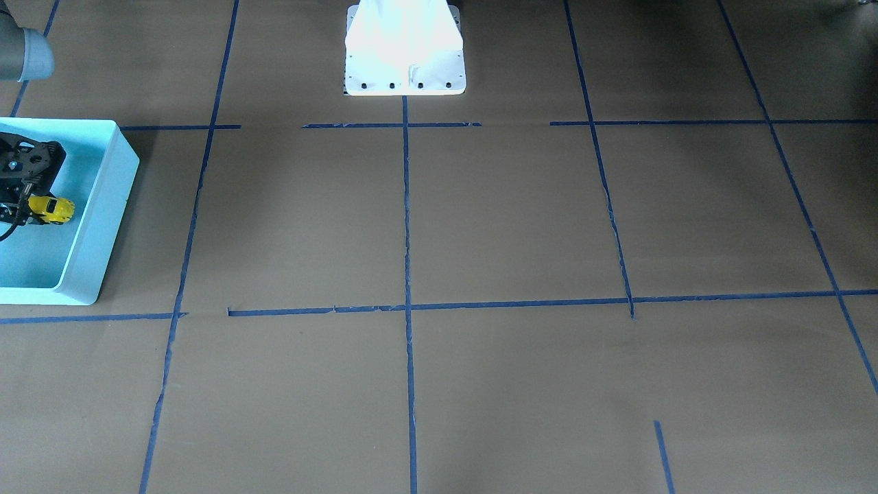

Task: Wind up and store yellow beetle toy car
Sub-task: 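Lower the car into the bin and open the right gripper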

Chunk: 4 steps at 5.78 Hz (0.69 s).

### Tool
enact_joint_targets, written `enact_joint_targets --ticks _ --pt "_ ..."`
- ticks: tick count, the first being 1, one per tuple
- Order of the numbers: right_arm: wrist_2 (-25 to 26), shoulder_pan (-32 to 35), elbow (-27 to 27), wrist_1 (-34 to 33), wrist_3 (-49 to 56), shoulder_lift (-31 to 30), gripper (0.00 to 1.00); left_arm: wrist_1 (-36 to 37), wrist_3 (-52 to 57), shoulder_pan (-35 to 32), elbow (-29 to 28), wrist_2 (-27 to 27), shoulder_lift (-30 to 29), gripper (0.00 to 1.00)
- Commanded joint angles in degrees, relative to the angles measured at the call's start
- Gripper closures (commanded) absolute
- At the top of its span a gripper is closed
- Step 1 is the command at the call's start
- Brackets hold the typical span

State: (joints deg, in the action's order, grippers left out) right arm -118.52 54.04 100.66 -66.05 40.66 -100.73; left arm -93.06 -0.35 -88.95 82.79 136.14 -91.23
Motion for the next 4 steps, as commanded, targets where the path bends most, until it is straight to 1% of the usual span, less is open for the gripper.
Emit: enact_joint_targets --ticks 1,2,3,4 --pt "0.0 -0.3 -0.4 0.0 -0.1 0.1 0.67 0.1 0.0 0.0 0.0 0.0 0.0 0.0" --pt "-0.1 -0.3 -1.4 0.0 -0.1 1.0 0.37 0.0 0.0 0.0 0.0 0.0 0.0 0.0" --pt "-0.5 -0.3 -2.1 0.7 0.8 1.9 0.0 0.0 -0.1 0.0 0.1 0.0 0.0 0.0" --pt "-1.2 -0.2 -2.7 1.4 0.8 1.9 0.0 0.0 -0.1 0.0 0.1 0.0 0.0 0.0"
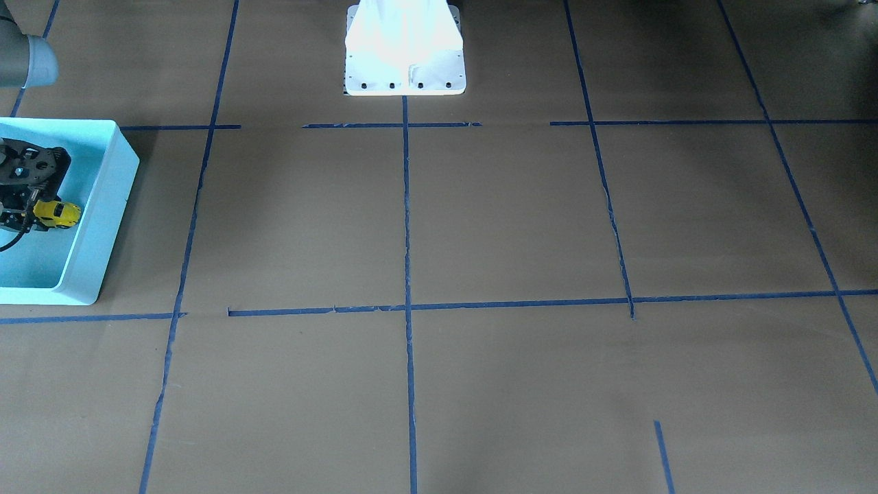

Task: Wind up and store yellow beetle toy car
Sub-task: 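Lower the car into the bin and open the right gripper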

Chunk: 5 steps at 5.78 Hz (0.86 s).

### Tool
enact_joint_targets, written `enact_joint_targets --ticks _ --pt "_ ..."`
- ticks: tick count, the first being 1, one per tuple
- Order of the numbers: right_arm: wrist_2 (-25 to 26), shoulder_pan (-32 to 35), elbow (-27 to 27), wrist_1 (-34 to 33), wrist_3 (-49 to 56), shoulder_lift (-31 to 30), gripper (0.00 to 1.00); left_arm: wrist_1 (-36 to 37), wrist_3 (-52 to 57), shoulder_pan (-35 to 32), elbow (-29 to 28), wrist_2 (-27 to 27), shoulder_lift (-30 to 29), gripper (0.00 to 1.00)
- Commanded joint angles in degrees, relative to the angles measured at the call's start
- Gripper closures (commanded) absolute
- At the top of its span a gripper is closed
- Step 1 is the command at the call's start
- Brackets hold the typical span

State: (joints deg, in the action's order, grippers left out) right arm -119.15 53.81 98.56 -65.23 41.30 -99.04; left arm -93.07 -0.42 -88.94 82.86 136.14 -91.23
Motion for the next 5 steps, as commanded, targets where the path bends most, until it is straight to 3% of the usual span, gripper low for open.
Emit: enact_joint_targets --ticks 1,4,5 --pt "-4.3 0.3 0.1 0.8 0.3 0.0 0.0 0.0 0.0 0.0 0.1 0.0 0.0 0.0" --pt "-9.8 9.7 11.4 -0.9 0.1 -8.1 0.0 0.0 0.0 0.0 0.1 0.1 0.0 0.0" --pt "-12.4 13.5 14.8 -4.8 0.0 -9.2 0.0 0.0 0.0 0.0 0.1 0.1 0.0 0.0"
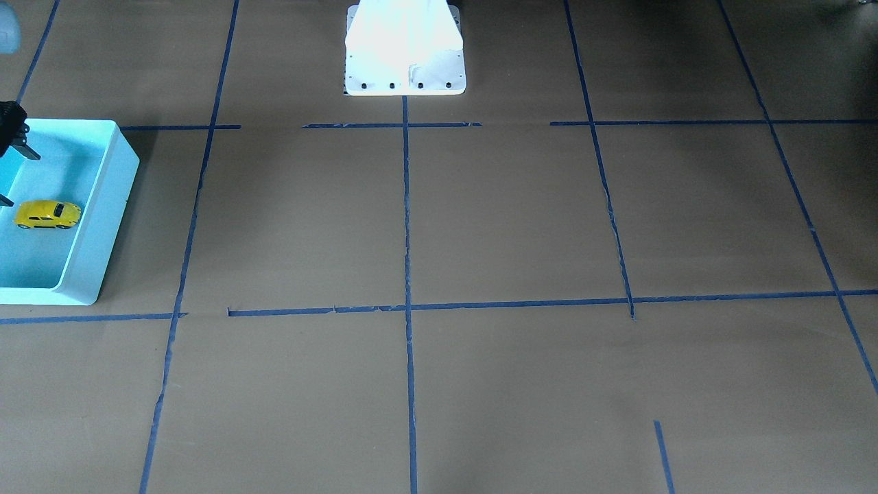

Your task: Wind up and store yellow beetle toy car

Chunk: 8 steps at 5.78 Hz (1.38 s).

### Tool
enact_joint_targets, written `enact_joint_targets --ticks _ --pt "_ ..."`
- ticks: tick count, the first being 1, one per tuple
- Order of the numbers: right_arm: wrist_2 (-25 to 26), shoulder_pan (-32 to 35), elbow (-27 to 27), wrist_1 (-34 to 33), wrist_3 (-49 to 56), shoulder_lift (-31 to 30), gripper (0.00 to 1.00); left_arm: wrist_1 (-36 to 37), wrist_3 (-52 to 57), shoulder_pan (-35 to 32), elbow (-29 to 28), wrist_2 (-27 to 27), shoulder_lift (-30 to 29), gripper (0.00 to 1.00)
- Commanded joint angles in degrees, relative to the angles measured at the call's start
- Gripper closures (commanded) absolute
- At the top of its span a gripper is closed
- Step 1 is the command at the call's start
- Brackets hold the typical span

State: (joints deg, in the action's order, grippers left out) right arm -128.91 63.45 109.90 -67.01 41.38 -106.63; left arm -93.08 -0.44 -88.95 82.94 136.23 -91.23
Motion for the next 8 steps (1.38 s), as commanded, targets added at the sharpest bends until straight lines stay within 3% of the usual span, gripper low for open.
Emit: enact_joint_targets --ticks 1,2,3,4,5,7,8 --pt "-3.4 9.9 5.8 -9.3 0.0 -3.8 0.0 0.0 0.0 0.0 -0.1 -0.1 0.0 0.0" --pt "-4.9 16.2 5.9 -14.8 -0.2 -4.5 0.0 0.0 0.0 0.0 -0.1 -0.1 0.0 0.0" --pt "-4.9 22.7 5.5 -27.7 -0.6 -4.0 0.0 0.0 0.0 0.0 -0.1 -0.1 0.0 0.0" --pt "-4.8 26.8 3.8 -35.5 -6.4 -2.3 0.0 0.0 0.0 0.0 -0.1 -0.1 0.0 0.0" --pt "-4.9 29.2 0.8 -37.6 -14.1 0.4 0.0 0.0 0.0 0.0 -0.1 -0.1 0.0 0.0" --pt "-3.3 29.5 -0.8 -37.0 -53.8 3.5 0.0 0.0 0.1 0.0 -0.2 -0.1 0.0 0.0" --pt "-3.4 29.6 -0.8 -34.5 -59.6 3.9 0.0 0.0 0.0 0.0 -0.2 -0.1 0.0 0.0"
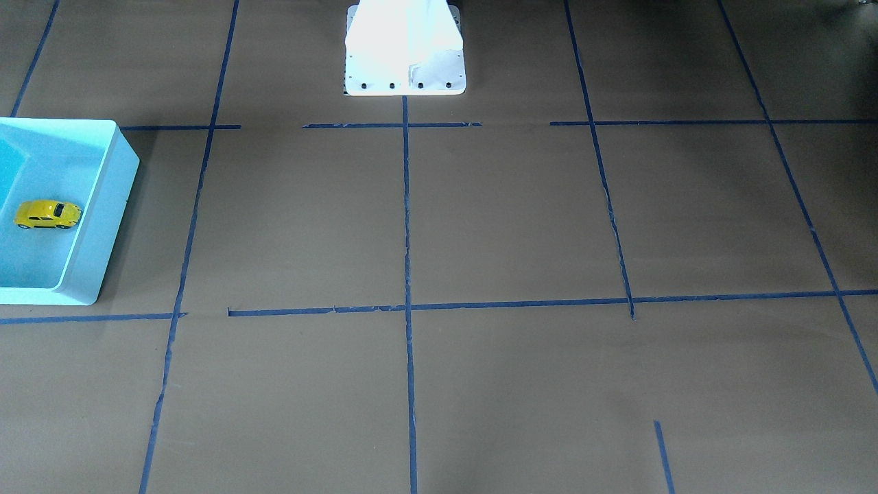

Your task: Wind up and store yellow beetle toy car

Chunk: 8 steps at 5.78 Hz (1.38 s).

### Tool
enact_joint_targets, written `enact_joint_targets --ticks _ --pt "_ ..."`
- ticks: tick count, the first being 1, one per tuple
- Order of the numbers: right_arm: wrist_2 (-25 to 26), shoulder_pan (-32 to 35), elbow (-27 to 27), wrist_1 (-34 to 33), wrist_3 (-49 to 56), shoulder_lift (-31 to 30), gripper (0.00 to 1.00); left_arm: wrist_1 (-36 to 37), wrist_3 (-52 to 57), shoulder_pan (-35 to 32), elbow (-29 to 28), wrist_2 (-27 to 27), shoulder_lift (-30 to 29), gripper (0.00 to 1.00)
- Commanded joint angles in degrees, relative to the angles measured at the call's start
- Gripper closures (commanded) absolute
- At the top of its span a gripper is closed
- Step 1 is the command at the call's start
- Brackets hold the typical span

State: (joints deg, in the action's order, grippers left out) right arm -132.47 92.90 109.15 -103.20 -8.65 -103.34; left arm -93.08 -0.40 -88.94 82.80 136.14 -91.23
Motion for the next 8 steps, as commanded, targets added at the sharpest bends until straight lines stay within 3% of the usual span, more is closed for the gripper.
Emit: enact_joint_targets --ticks 1,4,7,8 --pt "0.4 0.2 -0.1 3.7 -9.5 0.3 0.0 0.0 0.0 0.0 0.0 -0.1 0.0 0.0" --pt "4.1 0.1 -1.0 3.6 -9.5 0.4 0.0 0.0 0.0 0.0 0.0 -0.1 0.0 0.0" --pt "2.2 0.1 -0.3 3.4 -8.1 0.4 0.0 0.0 0.0 0.0 0.0 -0.1 0.0 0.0" --pt "2.1 0.1 1.5 3.4 -3.3 0.4 0.0 0.0 0.0 0.0 0.0 -0.1 0.0 0.0"
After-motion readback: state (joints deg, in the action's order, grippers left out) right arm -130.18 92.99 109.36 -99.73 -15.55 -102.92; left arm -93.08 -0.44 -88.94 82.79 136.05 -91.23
